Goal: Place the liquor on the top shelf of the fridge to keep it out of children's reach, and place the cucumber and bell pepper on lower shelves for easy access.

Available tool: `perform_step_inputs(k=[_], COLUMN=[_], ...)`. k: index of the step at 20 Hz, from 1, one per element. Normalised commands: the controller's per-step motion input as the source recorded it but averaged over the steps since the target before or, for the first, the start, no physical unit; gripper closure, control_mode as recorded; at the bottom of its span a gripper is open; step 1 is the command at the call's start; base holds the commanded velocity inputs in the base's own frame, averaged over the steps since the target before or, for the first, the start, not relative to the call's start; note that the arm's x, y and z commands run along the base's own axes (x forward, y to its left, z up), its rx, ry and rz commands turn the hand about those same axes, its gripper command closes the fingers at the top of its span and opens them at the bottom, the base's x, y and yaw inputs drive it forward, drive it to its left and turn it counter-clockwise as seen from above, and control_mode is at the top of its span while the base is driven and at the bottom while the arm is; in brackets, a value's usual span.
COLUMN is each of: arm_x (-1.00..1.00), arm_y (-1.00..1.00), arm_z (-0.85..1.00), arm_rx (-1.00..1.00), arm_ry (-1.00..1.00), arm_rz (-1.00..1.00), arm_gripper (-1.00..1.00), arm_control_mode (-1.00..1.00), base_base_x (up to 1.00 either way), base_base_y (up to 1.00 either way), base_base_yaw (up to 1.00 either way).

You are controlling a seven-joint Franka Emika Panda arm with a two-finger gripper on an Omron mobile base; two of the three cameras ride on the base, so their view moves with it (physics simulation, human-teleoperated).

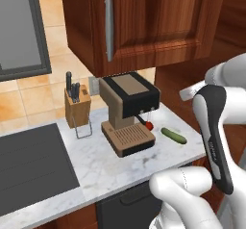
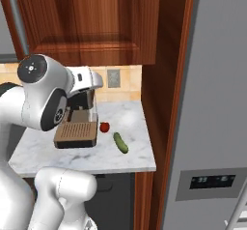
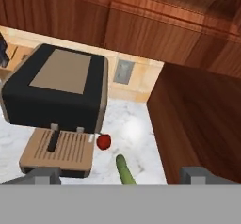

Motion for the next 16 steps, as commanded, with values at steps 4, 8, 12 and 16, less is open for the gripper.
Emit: perform_step_inputs(k=[4, 8, 12, 16], arm_x=[0.31, 0.35, 0.37, 0.44], arm_y=[-0.33, -0.03, 0.13, 0.05], arm_z=[-0.54, -0.76, -0.74, -0.74], arm_rx=[0.0, -0.02, -0.07, -0.06], arm_ry=[0.05, 0.1, 0.15, 0.21], arm_rz=[0.0, 0.0, 0.03, 0.04], arm_gripper=[-1.0, -1.0, -1.0, -1.0], arm_control_mode=[-1.0, -1.0, -1.0, -1.0], base_base_x=[0.0, 0.0, 0.0, 0.0], base_base_y=[0.0, 0.0, 0.0, 0.0], base_base_yaw=[0.0, 0.0, 0.0, 0.0])
